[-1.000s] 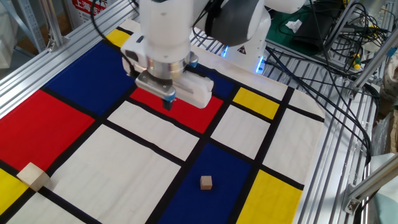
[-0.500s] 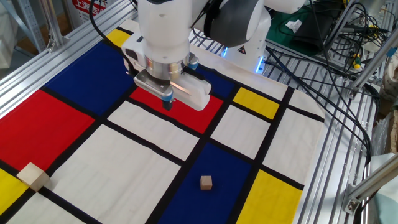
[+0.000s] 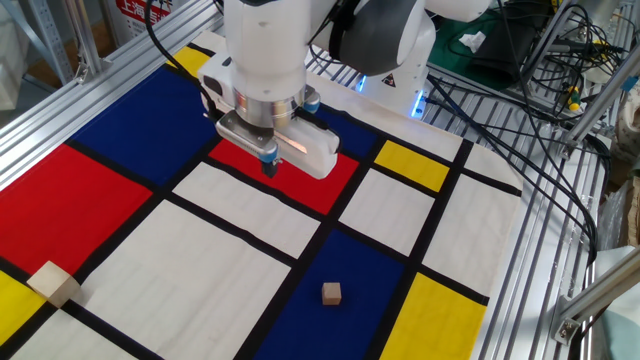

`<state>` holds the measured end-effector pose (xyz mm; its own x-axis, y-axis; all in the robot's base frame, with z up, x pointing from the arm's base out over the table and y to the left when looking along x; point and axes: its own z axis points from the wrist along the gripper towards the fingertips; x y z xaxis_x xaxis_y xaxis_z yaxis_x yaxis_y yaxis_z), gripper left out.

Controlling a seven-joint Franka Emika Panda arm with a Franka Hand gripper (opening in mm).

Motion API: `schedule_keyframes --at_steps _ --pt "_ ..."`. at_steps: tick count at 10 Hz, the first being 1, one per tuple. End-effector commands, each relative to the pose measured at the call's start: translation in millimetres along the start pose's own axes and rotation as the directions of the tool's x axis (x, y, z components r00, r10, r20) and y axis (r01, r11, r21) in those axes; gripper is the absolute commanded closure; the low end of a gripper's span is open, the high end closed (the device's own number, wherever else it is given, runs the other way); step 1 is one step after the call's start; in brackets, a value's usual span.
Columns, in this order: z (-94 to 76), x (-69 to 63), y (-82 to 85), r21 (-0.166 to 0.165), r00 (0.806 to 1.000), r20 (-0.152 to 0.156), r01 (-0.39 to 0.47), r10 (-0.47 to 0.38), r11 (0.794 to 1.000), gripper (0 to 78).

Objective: Pick up the small block on the left and move it to the right

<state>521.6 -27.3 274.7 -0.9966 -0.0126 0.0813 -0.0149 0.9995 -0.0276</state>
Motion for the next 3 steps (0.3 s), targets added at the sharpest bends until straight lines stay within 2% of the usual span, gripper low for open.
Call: schedule_keyframes --at_steps 1,3 --pt "-0.6 -1.5 -0.6 0.002 0.999 0.001 0.034 -0.034 0.999 76.4" --pt "-0.6 -1.5 -0.5 0.003 0.999 0.000 0.035 -0.035 0.999 76.4"
